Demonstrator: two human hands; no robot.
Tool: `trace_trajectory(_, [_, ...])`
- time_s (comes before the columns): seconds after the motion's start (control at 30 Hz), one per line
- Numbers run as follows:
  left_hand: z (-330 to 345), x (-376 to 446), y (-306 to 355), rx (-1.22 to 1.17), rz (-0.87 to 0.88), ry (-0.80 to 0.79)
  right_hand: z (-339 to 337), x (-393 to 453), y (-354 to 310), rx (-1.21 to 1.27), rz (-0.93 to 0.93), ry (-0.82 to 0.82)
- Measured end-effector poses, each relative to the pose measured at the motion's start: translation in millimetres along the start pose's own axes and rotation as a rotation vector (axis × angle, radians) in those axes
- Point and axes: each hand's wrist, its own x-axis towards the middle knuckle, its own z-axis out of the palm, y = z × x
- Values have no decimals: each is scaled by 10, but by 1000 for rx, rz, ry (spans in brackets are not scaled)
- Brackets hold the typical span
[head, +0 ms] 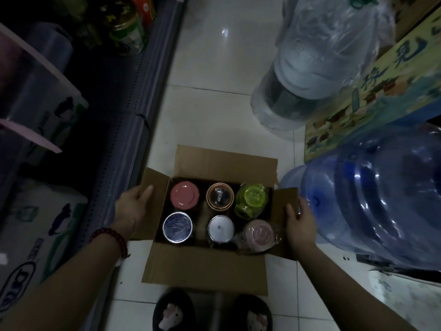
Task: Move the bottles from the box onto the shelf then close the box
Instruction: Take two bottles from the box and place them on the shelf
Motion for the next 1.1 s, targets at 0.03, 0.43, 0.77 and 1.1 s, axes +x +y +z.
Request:
trace_trajectory(0.03, [-6,-29,6,-10,-4,-6,-6,-15,-32,0,2,-3])
trace_trajectory(0.43, [-382,-480,297,-8,-77,44,-340,-294,-508,-63,-1,-35])
trace_trajectory(0.77, [-1291,-1365,1104,68,-42,95,-1184,-924,-1352,-32,-36,-50])
trace_trajectory(1.1, [-2140,-2527,1899,143,49,65,-2371,-1829,-2118,-44,-23,35])
